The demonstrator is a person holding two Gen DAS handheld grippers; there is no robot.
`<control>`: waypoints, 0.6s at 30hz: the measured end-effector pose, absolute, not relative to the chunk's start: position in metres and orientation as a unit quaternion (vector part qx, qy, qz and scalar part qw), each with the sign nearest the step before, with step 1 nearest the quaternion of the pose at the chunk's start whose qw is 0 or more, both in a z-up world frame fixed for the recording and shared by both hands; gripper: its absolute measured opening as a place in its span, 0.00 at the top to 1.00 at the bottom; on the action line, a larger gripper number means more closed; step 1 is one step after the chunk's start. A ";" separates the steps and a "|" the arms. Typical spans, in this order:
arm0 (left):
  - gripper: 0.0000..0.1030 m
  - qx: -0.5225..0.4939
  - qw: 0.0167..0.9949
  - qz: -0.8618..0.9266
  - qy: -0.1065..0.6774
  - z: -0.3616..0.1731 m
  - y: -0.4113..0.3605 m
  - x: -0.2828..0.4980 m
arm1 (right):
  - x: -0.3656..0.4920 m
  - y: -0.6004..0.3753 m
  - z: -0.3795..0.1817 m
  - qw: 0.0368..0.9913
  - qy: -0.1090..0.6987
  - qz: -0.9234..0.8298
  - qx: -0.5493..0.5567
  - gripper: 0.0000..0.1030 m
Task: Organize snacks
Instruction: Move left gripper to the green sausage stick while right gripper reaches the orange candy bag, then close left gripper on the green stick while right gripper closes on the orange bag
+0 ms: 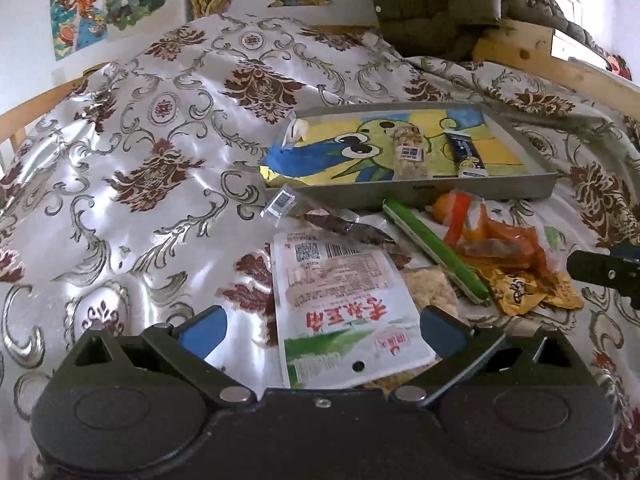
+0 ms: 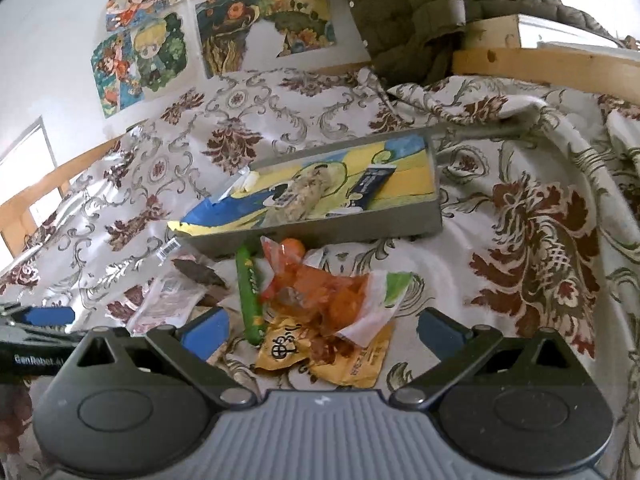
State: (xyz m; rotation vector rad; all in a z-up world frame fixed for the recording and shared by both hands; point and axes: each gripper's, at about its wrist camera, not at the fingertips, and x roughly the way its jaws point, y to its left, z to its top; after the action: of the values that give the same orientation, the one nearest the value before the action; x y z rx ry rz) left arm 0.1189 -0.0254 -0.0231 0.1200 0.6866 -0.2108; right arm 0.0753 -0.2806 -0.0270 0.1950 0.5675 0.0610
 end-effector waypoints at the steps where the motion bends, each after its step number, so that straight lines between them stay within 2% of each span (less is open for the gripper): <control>1: 0.01 0.060 0.934 -0.104 0.336 -0.023 -0.026 0.122 | 0.079 -0.281 -0.029 0.955 0.281 0.031 0.091 0.00; 12: 0.01 0.044 0.919 -0.194 0.341 -0.012 -0.059 0.177 | 0.125 -0.267 -0.040 0.961 0.273 0.035 -0.028 0.00; 15: 0.01 0.047 0.910 -0.221 0.348 -0.013 -0.069 0.192 | 0.131 -0.265 -0.042 0.961 0.267 0.057 -0.053 0.03; 18: 0.09 0.032 0.896 -0.249 0.367 -0.016 -0.077 0.207 | 0.136 -0.264 -0.045 0.957 0.260 0.088 -0.092 0.08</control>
State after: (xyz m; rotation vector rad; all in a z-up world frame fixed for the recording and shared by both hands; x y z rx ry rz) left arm 0.2068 -0.0765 -0.0162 0.0669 0.7609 -0.5162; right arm 0.1360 -0.2636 -0.0451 -0.1871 0.5275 0.1779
